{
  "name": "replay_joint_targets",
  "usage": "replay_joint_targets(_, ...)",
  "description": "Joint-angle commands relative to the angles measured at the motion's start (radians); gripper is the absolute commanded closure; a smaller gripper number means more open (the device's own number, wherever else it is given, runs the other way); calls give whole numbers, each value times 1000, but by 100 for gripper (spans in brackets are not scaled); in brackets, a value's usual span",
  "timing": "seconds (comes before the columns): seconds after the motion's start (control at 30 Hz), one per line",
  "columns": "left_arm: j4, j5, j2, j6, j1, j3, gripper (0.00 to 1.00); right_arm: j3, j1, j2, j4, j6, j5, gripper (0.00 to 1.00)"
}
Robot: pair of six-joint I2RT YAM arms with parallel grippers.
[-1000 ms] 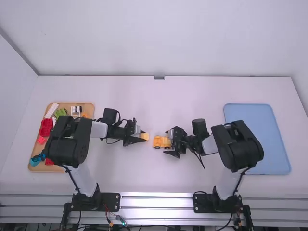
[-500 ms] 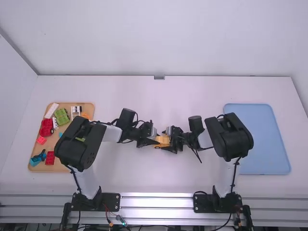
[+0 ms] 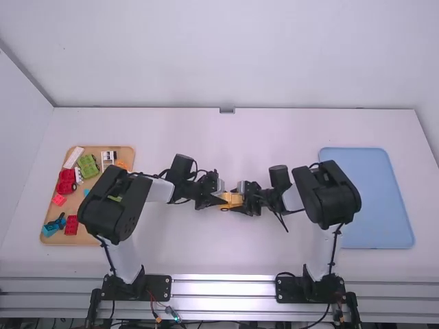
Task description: Assemble lego blocks to make yellow taxi
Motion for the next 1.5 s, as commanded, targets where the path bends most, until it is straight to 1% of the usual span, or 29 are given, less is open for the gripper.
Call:
replay_joint_targets(0.0, 8, 17, 32, 8, -1, 2, 98, -9, -3, 16, -4, 14, -9, 52)
replay_joint_targets(0.2, 10, 73, 61, 97, -2, 2, 98, 1, -3, 16, -31, 13, -12, 52)
replay_joint_targets(0.5, 9, 66, 61, 103, -1, 2, 98, 0, -1, 16, -24, 20, -16, 52)
replay_joint_targets(0.53, 8, 61, 61, 102, 0, 2, 96, 0, -2, 16, -24, 20, -16, 52)
replay_joint_targets(0.57, 8, 61, 61, 102, 0, 2, 96, 0, -2, 16, -24, 20, -16, 52)
replay_joint_targets(0.63, 9, 64, 61, 102, -5, 2, 90, 1, -3, 16, -26, 20, -16, 52)
replay_joint_targets(0.67, 9, 64, 61, 102, -9, 2, 81, 0, -3, 16, -24, 20, -16, 52)
replay_joint_targets(0.73, 9, 65, 61, 102, -10, 2, 67, 0, 0, 16, -24, 20, -13, 52)
replay_joint_targets(0.8, 8, 64, 61, 101, -10, 2, 67, 1, -3, 16, -27, 20, -13, 52)
replay_joint_targets(0.87, 9, 65, 61, 90, -10, 2, 61, 2, -4, 16, -27, 20, -13, 52)
replay_joint_targets(1.03, 9, 72, 61, 87, -8, 2, 57, 0, -4, 16, -27, 21, -13, 52)
replay_joint_targets(1.13, 12, 71, 61, 82, -9, 2, 60, 0, -4, 16, -27, 20, -12, 52)
replay_joint_targets(1.17, 22, 69, 61, 59, -9, 2, 68, -1, -4, 16, -25, 21, -13, 52)
replay_joint_targets(1.2, 26, 67, 61, 50, -9, 2, 72, -1, -3, 16, -26, 20, -12, 52)
replay_joint_targets(1.23, 33, 64, 61, 40, -8, 2, 79, -1, -2, 16, -26, 20, -12, 52)
replay_joint_targets(1.27, 43, 64, 61, 26, -9, 2, 89, -1, -2, 16, -26, 20, -13, 52)
replay_joint_targets(1.3, 49, 64, 61, 18, -9, 2, 91, 0, -3, 16, -26, 20, -13, 52)
replay_joint_targets(1.47, 54, 64, 61, 16, -10, 2, 94, 0, -3, 16, -26, 20, -13, 52)
